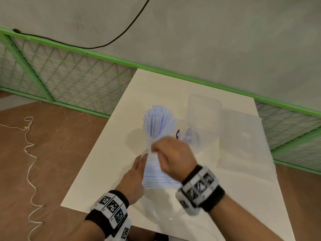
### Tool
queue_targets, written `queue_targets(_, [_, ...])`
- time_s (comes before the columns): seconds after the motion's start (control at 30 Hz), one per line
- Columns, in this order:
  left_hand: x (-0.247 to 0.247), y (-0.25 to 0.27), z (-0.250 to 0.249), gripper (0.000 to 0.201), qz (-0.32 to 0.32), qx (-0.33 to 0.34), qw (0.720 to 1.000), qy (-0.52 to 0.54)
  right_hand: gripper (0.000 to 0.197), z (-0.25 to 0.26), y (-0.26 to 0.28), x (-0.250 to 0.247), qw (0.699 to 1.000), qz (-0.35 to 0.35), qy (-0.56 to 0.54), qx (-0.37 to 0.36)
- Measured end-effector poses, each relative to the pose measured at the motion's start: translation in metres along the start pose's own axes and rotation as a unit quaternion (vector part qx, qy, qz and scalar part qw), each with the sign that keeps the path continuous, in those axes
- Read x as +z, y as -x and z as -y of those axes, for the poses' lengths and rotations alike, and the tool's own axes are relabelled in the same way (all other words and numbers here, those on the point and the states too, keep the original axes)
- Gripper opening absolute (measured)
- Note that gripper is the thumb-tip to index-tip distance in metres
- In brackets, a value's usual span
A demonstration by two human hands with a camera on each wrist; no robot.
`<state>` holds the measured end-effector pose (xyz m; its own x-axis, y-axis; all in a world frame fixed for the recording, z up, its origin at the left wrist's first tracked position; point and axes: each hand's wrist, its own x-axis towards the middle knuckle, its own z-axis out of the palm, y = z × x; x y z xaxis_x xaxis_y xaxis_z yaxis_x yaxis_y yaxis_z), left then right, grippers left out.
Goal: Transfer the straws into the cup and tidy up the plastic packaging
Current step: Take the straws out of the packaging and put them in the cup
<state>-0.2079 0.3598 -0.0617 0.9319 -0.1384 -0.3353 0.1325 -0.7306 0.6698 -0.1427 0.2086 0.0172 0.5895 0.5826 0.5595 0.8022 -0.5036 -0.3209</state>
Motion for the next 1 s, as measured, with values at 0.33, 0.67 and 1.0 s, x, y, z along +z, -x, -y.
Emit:
queue_targets(0.33, [0.016,-0.005,-0.007,0.103,0.024,0.018,1.0,0.002,0.054,-0.009,0.119,0.078,0.878,0.391,0.181,0.208])
queue_targets(0.67, [0.016,-0.004,-0.005,0.102,0.022,0.024,0.999,-0.003,0.029,-0.009,0.121,0.085,0.883,0.345,0.232,0.218])
queue_targets(1.0, [0.014,0.0,-0.003,0.102,0.009,0.024,1.0,-0.008,0.029,-0.011,0.117,0.088,0.875,0.367,0.226,0.219])
